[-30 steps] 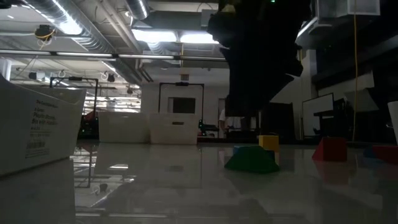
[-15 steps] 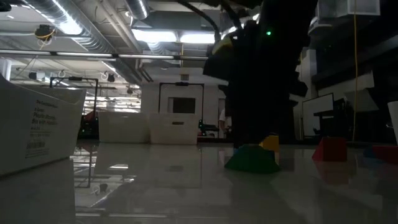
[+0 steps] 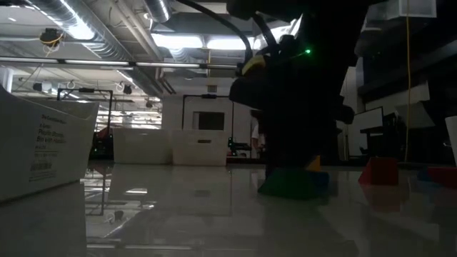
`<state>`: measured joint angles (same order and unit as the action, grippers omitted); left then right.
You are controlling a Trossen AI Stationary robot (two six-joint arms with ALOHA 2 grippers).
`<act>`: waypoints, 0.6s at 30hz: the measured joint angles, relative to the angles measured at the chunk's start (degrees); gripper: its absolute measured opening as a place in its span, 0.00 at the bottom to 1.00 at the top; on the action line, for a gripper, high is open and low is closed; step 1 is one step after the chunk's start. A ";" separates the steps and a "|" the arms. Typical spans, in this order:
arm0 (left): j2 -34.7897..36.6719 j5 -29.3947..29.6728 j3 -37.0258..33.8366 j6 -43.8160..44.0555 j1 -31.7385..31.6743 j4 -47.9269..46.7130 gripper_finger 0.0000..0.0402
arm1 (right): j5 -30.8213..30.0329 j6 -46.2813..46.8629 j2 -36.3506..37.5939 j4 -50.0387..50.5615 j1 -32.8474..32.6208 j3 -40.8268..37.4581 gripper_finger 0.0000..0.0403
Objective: Sort blocks
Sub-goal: Put the blue block into the top left white bin
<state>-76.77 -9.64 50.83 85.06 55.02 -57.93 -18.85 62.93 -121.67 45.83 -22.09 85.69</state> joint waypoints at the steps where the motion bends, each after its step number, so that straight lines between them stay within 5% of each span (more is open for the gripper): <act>1: 0.00 0.08 0.00 0.00 0.00 0.63 0.49 | -0.06 -0.12 0.00 -0.15 0.00 -0.02 0.44; 6: 0.00 0.57 0.00 0.00 0.01 2.49 0.49 | -3.36 -4.07 -0.07 -1.18 -0.07 -0.19 0.24; 18: 0.00 6.53 0.00 -0.02 0.00 4.99 0.49 | -5.51 -19.70 -0.26 -22.32 6.27 -0.26 0.29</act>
<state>-76.77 -3.10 50.83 85.03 55.02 -52.94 -24.36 43.24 -121.93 23.51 -15.82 85.43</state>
